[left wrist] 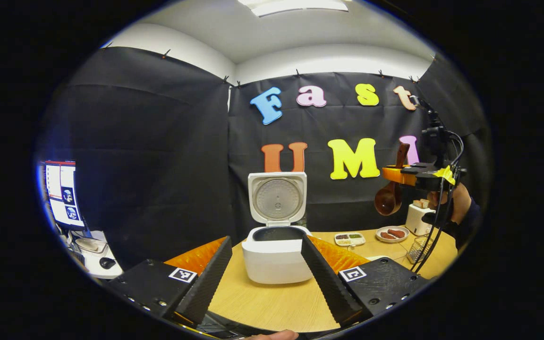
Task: Close the left gripper, press the button to open the rice cooker; take a wooden spoon from the chopstick holder with the right hand, scoop a spoonful of rice and pour it into the rice cooker, then put the wooden spoon back into the chopstick holder.
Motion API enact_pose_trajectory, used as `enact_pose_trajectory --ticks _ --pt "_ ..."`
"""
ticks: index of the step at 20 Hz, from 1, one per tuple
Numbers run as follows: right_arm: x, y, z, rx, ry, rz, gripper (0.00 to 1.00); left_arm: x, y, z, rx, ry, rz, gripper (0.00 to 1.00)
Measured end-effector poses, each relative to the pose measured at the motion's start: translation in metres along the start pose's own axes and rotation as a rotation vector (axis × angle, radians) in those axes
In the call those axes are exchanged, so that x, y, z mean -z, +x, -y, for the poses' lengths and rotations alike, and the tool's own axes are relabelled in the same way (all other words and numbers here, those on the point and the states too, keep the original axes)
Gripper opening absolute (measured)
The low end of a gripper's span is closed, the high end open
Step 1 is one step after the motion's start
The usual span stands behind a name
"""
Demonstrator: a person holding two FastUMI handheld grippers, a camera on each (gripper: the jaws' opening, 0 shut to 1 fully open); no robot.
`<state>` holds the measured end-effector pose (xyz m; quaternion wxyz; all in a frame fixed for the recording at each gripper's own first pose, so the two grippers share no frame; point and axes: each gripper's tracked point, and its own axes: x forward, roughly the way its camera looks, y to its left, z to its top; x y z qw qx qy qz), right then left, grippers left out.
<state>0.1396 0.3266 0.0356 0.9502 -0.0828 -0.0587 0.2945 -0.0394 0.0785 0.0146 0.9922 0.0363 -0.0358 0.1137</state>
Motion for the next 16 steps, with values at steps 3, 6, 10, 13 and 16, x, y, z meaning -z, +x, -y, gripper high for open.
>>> enact_pose_trajectory --ticks 3,6,10,13,16 --pt "0.009 -0.032 0.041 0.082 0.019 0.006 0.15 -0.005 0.014 0.025 0.031 0.009 0.018 0.94" --pt "0.027 -0.063 0.079 0.139 0.041 -0.01 0.16 -0.004 0.026 0.043 0.047 0.005 0.017 0.95" --pt "0.047 -0.09 0.134 0.245 0.053 -0.046 0.15 -0.001 0.037 0.062 0.056 0.002 0.009 0.95" --pt "0.065 -0.103 0.152 0.269 0.102 -0.059 0.16 -0.001 0.042 0.065 0.048 0.014 0.003 0.95" --pt "0.095 -0.1 0.175 0.304 0.145 -0.104 0.17 -0.003 0.045 0.07 0.053 0.025 0.011 0.95"
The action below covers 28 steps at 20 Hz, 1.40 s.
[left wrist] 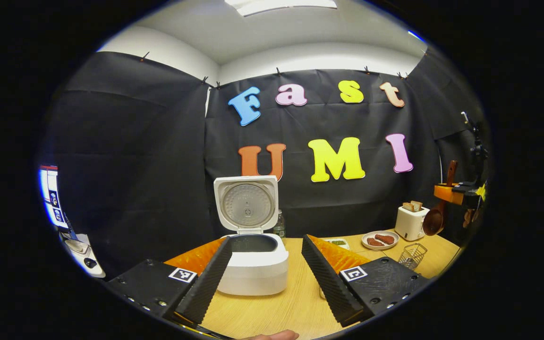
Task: Close the left gripper, press the button to open the rice cooker; take a wooden spoon from the chopstick holder with the right hand, scoop a spoonful of rice and pour it into the rice cooker, then put the wooden spoon back into the chopstick holder.
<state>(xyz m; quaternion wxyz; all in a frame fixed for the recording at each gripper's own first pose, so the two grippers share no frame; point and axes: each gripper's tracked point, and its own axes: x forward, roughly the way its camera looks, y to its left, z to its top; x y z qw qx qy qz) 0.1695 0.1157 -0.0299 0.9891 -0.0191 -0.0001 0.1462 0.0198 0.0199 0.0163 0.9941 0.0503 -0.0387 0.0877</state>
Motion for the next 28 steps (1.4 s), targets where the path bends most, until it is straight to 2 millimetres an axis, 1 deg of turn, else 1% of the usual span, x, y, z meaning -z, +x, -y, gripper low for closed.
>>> enact_pose_trajectory --ticks 2,5,7,9,11,14,15,17,19,20,21,22,24,25,26,27,28 --pt "0.021 0.012 0.015 0.029 0.046 -0.045 0.17 0.002 0.003 0.004 0.006 0.011 -0.006 0.95" --pt "0.052 0.031 0.025 0.049 0.114 -0.11 0.17 0.004 0.008 0.005 0.006 0.025 -0.013 0.95" --pt "0.068 0.04 0.031 0.059 0.129 -0.127 0.17 0.005 0.012 0.008 0.013 0.024 -0.016 0.95" --pt "0.076 0.05 0.04 0.08 0.138 -0.134 0.17 0.008 0.018 0.01 0.02 0.02 -0.027 0.95" --pt "0.09 0.059 0.039 0.086 0.16 -0.159 0.17 0.01 0.025 0.01 0.024 0.019 -0.038 0.95" --pt "0.108 0.064 0.041 0.074 0.191 -0.2 0.19 0.013 0.034 0.011 0.028 0.013 -0.053 0.95" --pt "0.113 0.067 0.039 0.065 0.205 -0.215 0.19 0.016 0.037 0.013 0.033 0.01 -0.064 0.95" --pt "0.123 0.075 0.038 0.055 0.214 -0.234 0.19 0.015 0.042 0.012 0.034 -0.005 -0.069 0.95" --pt "0.125 0.079 0.049 0.083 0.192 -0.224 0.28 0.012 0.044 0.017 0.053 -0.031 -0.067 0.95" --pt "0.12 0.079 0.055 0.103 0.175 -0.212 0.49 0.011 0.046 0.018 0.06 -0.04 -0.065 0.95" --pt "0.119 0.08 0.063 0.13 0.153 -0.2 0.63 0.011 0.048 0.016 0.056 -0.038 -0.069 0.95" --pt "0.115 0.078 0.073 0.167 0.128 -0.189 0.82 0.011 0.051 0.013 0.046 -0.031 -0.07 0.95" --pt "0.108 0.074 0.088 0.218 0.102 -0.165 0.98 0.012 0.055 0.011 0.038 -0.026 -0.075 0.95" --pt "0.104 0.064 0.093 0.232 0.095 -0.15 1.0 0.01 0.057 0.011 0.04 -0.035 -0.071 0.95" --pt "0.1 0.06 0.097 0.239 0.09 -0.128 1.0 0.01 0.06 0.012 0.049 -0.045 -0.076 0.95" --pt "0.091 0.058 0.099 0.245 0.084 -0.104 1.0 0.012 0.064 0.011 0.05 -0.057 -0.08 0.95" --pt "0.085 0.057 0.102 0.257 0.069 -0.089 1.0 0.012 0.067 0.006 0.047 -0.068 -0.084 0.95"
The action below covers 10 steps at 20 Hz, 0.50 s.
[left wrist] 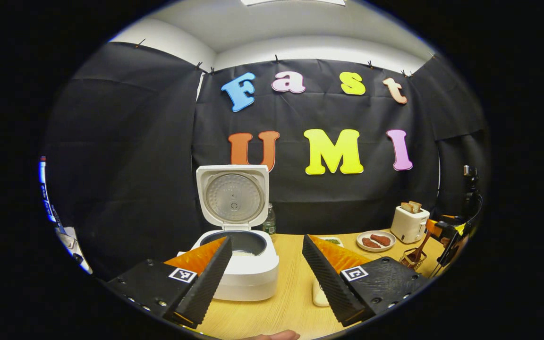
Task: Close the left gripper, press the button to open the rice cooker; take a wooden spoon from the chopstick holder with the right hand, scoop a spoonful of rice and pour it into the rice cooker, then put the wooden spoon back into the chopstick holder.
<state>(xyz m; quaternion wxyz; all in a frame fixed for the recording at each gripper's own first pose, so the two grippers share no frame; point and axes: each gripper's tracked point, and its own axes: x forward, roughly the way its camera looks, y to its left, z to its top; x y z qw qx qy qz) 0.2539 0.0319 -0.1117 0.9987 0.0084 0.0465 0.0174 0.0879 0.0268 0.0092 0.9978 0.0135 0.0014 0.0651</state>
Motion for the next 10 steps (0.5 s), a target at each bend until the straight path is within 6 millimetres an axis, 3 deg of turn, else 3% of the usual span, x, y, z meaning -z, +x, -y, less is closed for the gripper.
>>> enact_pose_trajectory --ticks 4,7,10 --pt "-0.014 -0.017 0.013 0.021 -0.018 0.022 1.0 -0.011 0.011 -0.004 0.02 -0.04 -0.003 0.95" --pt "-0.024 -0.039 0.003 -0.05 -0.006 0.044 1.0 -0.027 0.027 -0.01 0.022 -0.027 -0.006 0.93" --pt "-0.029 -0.046 0.006 -0.064 -0.008 0.063 1.0 -0.048 0.048 -0.023 0.003 0.002 0.005 0.93"
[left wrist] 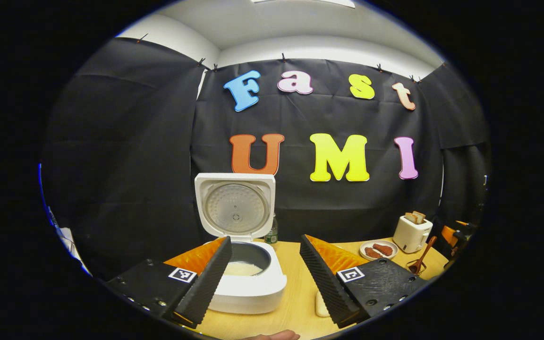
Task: Close the left gripper, press the button to open the rice cooker; take a wooden spoon from the chopstick holder with the right hand, scoop a spoonful of rice and pour it into the rice cooker, then put the wooden spoon back into the chopstick holder.
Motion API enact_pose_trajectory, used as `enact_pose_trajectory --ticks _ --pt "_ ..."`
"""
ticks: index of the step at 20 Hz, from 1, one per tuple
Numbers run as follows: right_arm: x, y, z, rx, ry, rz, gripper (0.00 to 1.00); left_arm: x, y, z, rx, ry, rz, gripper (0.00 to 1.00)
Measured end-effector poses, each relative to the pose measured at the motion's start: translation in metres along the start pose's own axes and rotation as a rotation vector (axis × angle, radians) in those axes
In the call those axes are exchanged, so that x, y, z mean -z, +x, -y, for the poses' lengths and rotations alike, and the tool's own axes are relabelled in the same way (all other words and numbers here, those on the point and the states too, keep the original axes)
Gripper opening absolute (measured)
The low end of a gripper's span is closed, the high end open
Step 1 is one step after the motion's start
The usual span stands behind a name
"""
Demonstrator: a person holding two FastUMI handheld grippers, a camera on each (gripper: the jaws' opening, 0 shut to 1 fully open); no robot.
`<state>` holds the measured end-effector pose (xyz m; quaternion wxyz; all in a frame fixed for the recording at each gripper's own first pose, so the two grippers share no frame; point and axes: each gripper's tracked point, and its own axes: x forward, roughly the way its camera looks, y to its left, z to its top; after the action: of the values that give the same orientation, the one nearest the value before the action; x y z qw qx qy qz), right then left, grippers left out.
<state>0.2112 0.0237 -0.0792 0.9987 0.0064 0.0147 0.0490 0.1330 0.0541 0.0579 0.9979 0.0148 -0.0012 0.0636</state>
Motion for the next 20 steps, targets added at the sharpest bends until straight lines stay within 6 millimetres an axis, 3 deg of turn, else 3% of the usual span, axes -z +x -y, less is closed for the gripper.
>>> enact_pose_trajectory --ticks 5,15,20 --pt "-0.003 -0.018 0.002 -0.019 -0.009 -0.014 1.0 -0.046 0.033 -0.01 0.04 0.001 0.028 0.93" --pt "-0.083 -0.073 -0.024 -0.087 0.005 0.055 1.0 -0.124 0.099 -0.026 0.075 -0.03 0.072 0.93" --pt "-0.122 -0.087 -0.031 -0.07 -0.022 0.152 1.0 -0.137 0.153 -0.051 0.023 0.041 0.098 0.93"
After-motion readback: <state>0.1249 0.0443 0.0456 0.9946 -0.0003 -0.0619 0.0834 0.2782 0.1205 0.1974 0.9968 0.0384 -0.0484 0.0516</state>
